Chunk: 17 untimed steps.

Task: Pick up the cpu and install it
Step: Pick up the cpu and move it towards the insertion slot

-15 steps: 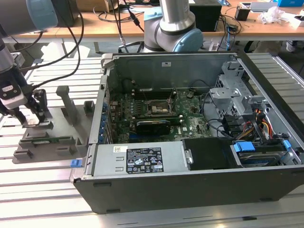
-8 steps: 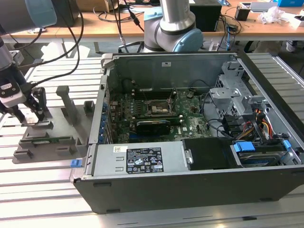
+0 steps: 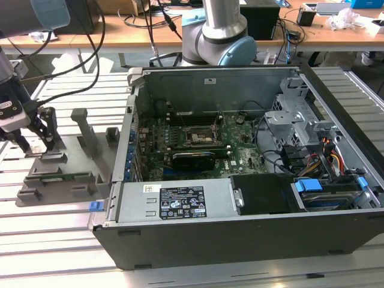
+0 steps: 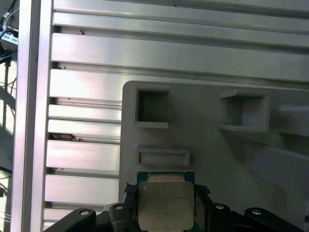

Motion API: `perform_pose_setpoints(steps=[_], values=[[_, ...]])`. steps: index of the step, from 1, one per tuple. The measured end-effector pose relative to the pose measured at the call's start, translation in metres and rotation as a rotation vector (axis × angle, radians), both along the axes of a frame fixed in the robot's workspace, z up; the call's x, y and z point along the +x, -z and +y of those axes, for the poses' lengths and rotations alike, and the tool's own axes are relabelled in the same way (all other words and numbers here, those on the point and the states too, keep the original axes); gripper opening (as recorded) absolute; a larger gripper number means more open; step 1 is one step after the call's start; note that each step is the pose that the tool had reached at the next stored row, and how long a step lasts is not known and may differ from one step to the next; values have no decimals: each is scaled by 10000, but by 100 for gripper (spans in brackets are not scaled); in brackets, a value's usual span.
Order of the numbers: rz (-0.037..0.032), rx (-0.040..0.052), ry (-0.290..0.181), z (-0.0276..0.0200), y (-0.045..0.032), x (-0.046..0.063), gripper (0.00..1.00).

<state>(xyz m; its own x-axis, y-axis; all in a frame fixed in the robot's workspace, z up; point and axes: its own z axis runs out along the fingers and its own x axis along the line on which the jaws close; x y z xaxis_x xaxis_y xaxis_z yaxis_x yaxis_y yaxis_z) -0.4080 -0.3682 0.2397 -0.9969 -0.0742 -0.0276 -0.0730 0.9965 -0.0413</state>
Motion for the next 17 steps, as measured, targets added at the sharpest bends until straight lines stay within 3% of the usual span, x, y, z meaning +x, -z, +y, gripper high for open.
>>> perform_pose_setpoints(steps=[10, 17], values=[[1, 4, 0, 0, -154, 0, 55], [1, 9, -1, 0, -338, 0, 55]])
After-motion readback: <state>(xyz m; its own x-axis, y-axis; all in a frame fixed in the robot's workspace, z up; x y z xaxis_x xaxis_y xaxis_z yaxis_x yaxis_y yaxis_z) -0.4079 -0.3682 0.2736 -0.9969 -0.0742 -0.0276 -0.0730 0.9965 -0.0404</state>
